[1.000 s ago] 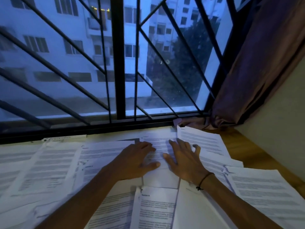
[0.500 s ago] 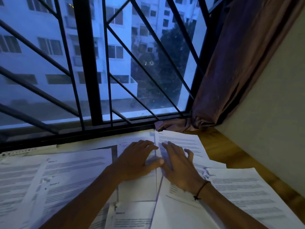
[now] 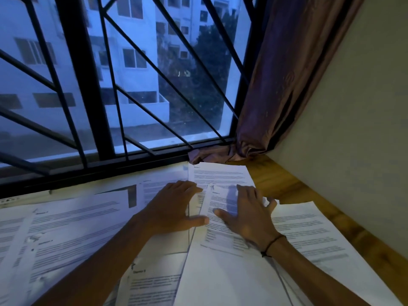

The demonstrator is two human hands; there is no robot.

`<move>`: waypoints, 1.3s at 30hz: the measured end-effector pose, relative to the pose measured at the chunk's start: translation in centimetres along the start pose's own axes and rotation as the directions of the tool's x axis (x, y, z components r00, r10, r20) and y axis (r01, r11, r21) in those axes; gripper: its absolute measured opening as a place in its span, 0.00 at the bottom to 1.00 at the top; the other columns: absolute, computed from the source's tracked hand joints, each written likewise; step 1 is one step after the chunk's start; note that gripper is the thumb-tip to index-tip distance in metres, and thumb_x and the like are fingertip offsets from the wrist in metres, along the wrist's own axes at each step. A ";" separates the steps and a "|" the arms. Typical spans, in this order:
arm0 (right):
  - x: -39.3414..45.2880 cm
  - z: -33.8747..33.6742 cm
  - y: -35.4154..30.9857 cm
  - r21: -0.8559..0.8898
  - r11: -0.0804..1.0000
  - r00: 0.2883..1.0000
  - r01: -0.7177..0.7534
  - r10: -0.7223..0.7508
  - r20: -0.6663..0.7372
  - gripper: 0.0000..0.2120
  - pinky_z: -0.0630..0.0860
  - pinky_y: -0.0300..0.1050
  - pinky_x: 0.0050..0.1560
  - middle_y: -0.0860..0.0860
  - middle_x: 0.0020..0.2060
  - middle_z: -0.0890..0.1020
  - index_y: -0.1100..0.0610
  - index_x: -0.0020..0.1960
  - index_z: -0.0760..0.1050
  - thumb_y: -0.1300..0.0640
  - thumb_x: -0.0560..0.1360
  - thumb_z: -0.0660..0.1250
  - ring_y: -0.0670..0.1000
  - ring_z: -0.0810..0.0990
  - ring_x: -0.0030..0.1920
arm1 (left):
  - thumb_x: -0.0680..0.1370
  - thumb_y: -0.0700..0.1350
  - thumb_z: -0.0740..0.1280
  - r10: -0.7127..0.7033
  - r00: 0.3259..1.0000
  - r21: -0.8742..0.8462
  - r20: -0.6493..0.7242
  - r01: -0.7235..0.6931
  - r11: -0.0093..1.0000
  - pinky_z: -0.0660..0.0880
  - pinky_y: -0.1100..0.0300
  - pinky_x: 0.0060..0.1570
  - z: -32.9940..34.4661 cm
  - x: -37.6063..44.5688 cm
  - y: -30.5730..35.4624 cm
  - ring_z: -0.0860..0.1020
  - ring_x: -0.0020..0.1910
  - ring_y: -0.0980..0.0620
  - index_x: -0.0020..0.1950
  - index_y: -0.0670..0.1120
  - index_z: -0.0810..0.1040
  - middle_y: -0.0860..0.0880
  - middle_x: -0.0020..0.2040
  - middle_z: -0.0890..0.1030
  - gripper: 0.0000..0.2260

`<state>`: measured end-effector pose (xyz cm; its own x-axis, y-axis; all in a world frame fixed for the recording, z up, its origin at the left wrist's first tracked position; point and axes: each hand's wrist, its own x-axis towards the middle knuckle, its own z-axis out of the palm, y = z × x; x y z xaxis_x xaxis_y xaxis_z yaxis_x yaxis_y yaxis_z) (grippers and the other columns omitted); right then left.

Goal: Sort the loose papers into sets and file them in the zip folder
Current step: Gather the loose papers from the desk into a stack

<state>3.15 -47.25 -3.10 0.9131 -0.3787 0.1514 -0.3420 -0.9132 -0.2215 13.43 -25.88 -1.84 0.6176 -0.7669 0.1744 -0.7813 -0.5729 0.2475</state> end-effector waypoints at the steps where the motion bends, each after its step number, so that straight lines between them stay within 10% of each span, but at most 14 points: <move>1: 0.1 -0.1 0.2 0.011 1.000 0.999 -0.011 0.012 -0.041 0.51 0.55 0.68 0.72 0.49 0.72 0.67 0.50 0.75 0.61 0.16 0.63 0.49 0.53 0.62 0.74 | 0.73 0.74 0.63 -0.003 1.000 0.009 0.000 0.003 1.000 0.61 0.55 0.74 0.1 0.0 0.1 0.64 0.76 0.53 0.79 0.54 0.63 0.55 0.79 0.66 0.40; 7: -0.5 -2.4 3.0 0.031 0.998 0.997 -0.062 0.064 -0.047 0.56 0.61 0.67 0.68 0.47 0.68 0.69 0.48 0.72 0.64 0.13 0.57 0.41 0.52 0.63 0.70 | 0.73 0.75 0.60 0.005 0.998 0.024 -0.061 -0.003 1.000 0.57 0.56 0.74 0.3 0.2 0.5 0.63 0.77 0.53 0.79 0.54 0.65 0.55 0.79 0.66 0.40; 12: -5.4 -4.3 4.8 -0.147 0.983 0.990 -0.113 0.124 0.069 0.31 0.56 0.65 0.69 0.46 0.68 0.69 0.46 0.66 0.68 0.25 0.74 0.53 0.51 0.64 0.70 | 0.74 0.74 0.61 0.028 0.996 -0.037 -0.082 -0.031 0.999 0.62 0.55 0.72 0.1 0.9 1.8 0.67 0.74 0.53 0.77 0.54 0.67 0.55 0.76 0.70 0.38; 28: -11.0 -3.4 6.0 -0.112 0.992 0.998 -0.052 0.056 0.030 0.35 0.67 0.59 0.65 0.51 0.70 0.70 0.50 0.67 0.69 0.29 0.72 0.47 0.55 0.71 0.67 | 0.73 0.71 0.66 0.140 0.990 -0.019 -0.009 -0.140 0.990 0.66 0.55 0.71 1.6 1.5 7.9 0.68 0.74 0.53 0.78 0.54 0.68 0.54 0.77 0.68 0.37; 35: -9.6 -5.4 5.4 0.213 0.976 0.985 -0.049 0.012 0.173 0.27 0.59 0.50 0.76 0.55 0.78 0.62 0.56 0.78 0.63 0.45 0.83 0.61 0.58 0.60 0.78 | 0.73 0.72 0.68 0.115 0.990 -0.063 0.082 -0.110 0.992 0.68 0.55 0.69 2.2 0.7 8.6 0.67 0.74 0.54 0.79 0.56 0.64 0.57 0.78 0.66 0.39; 39: -8.1 -7.4 8.6 0.014 0.982 0.977 -0.188 0.186 0.107 0.32 0.65 0.55 0.71 0.53 0.74 0.67 0.51 0.76 0.61 0.37 0.78 0.63 0.58 0.65 0.73 | 0.72 0.71 0.69 0.039 0.996 -0.112 0.075 -0.030 0.993 0.64 0.51 0.74 1.4 0.4 8.8 0.62 0.78 0.53 0.80 0.56 0.61 0.56 0.81 0.62 0.41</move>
<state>-8.82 -53.21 0.92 0.8522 -0.5232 0.0036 -0.5045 -0.8236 -0.2593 6.71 -31.67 -0.96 0.5784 -0.8081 0.1115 -0.7846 -0.5138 0.3470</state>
